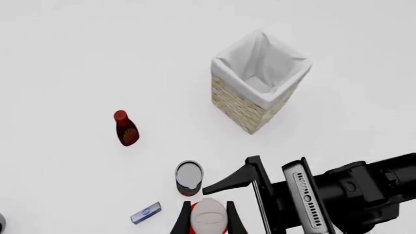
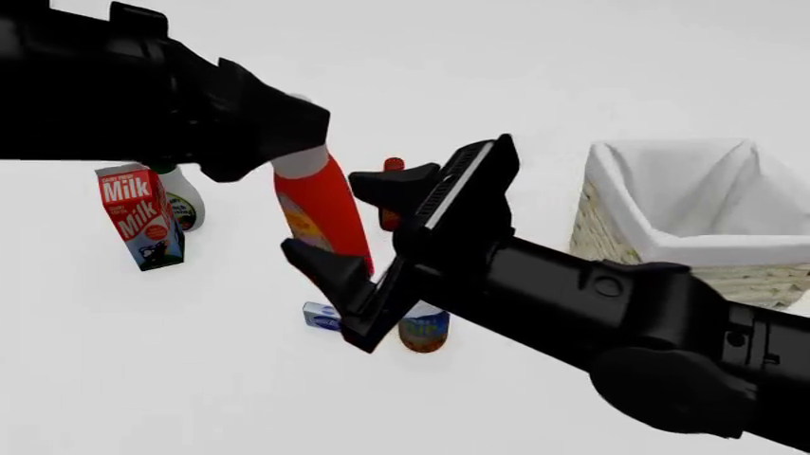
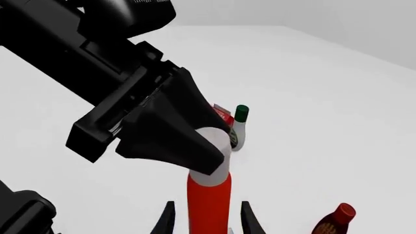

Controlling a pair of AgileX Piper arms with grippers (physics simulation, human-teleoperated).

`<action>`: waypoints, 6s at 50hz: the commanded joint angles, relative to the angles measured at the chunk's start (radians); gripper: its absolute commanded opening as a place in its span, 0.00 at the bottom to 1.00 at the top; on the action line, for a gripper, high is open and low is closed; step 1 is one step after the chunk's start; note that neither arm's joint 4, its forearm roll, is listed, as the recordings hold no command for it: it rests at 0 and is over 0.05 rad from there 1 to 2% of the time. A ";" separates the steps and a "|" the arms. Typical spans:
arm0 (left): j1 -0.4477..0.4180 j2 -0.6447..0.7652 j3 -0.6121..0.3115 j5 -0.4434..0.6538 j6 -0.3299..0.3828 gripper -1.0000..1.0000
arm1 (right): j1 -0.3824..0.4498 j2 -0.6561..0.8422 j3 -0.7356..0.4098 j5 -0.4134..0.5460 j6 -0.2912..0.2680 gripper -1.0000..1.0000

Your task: Pick the ketchup and place it in the basket.

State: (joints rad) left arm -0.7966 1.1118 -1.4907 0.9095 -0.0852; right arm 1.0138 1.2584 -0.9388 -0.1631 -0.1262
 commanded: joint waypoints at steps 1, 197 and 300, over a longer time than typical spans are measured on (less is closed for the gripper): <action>-0.018 -0.005 -0.031 0.018 0.000 0.00 | -0.001 0.023 -0.007 -0.012 -0.003 1.00; 0.764 -1.112 1.216 -0.879 0.078 1.00 | -0.725 -0.250 0.117 -0.053 0.103 0.00; 0.813 -1.111 1.425 -1.020 0.121 1.00 | -1.131 0.087 0.084 -0.277 0.153 0.00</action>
State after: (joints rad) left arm 0.0177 0.0004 -0.0678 -0.1152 0.0349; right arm -0.0935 1.2989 -0.8376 -0.4219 0.0008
